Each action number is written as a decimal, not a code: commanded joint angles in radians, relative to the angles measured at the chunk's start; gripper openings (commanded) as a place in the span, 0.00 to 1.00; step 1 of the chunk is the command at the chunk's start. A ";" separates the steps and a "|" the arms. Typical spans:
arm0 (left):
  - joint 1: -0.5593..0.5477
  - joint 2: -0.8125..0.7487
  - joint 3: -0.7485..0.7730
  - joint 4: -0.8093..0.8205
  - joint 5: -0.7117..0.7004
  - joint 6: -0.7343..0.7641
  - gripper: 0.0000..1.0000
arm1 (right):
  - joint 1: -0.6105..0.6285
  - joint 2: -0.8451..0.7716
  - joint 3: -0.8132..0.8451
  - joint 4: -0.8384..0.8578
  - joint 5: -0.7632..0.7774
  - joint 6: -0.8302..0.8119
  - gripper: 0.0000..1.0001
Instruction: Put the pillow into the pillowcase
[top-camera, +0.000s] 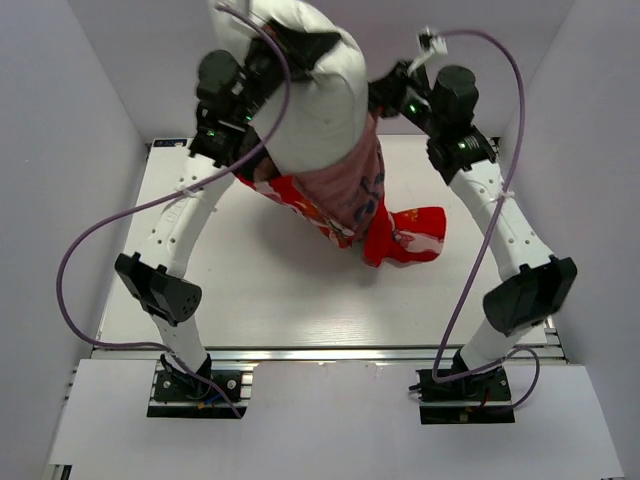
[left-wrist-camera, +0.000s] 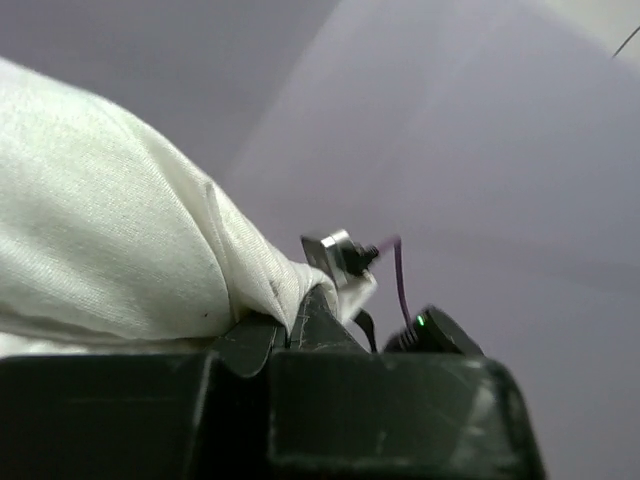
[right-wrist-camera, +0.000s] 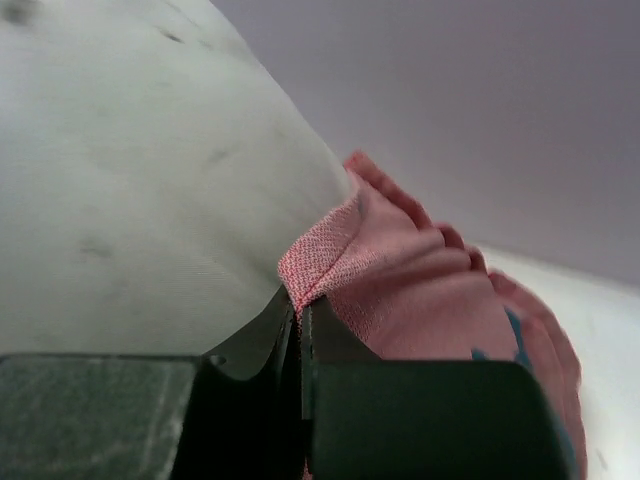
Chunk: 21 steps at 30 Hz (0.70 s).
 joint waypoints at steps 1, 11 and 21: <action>-0.077 -0.029 -0.198 0.107 0.045 -0.027 0.00 | -0.107 -0.123 -0.285 0.138 -0.090 0.049 0.00; -0.221 0.271 -0.162 0.148 0.099 -0.079 0.00 | -0.402 -0.283 -0.713 0.125 -0.113 -0.022 0.00; -0.245 0.451 0.030 0.102 0.111 -0.129 0.23 | -0.474 -0.249 -0.788 0.104 -0.093 -0.092 0.00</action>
